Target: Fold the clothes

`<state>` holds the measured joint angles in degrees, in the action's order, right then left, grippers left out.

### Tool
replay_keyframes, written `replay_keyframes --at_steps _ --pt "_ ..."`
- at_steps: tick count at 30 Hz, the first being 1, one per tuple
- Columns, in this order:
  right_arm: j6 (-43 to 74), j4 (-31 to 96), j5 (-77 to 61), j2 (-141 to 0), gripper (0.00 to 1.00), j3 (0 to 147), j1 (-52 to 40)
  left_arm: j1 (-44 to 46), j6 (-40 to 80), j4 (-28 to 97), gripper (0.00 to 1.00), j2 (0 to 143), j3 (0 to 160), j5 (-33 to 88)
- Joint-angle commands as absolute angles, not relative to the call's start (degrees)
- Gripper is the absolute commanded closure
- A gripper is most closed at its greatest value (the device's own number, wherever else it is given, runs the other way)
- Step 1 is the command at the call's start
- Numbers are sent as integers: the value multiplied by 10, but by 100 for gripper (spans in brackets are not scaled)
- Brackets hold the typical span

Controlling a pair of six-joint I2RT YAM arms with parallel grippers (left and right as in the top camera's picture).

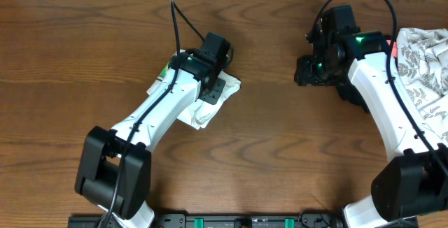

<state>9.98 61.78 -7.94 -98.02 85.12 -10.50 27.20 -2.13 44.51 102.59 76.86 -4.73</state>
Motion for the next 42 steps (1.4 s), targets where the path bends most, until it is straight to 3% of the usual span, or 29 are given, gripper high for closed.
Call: replay_keyframes --at_steps 1,9,12,23,30,35,38,42 --pt "92 618 -80 -977 43 855 -109 272 -23 445 49 1051 771 -50" --pt "92 619 -80 -977 43 855 -109 276 -23 475 51 1092 771 -39" --pt "92 618 -80 -977 43 855 -109 281 -23 506 54 1092 771 3" --pt "94 615 -80 -977 43 855 -109 300 -23 607 53 1092 771 156" --pt "94 615 -80 -977 43 855 -109 300 -44 630 53 1092 771 151" --pt "62 608 -139 -977 43 855 -110 293 10 627 53 1080 785 30" --pt "1 599 -209 -977 48 855 -117 286 16 623 53 1052 802 -8" --pt "-5 583 -222 -977 70 855 -130 272 26 580 53 985 809 -24"
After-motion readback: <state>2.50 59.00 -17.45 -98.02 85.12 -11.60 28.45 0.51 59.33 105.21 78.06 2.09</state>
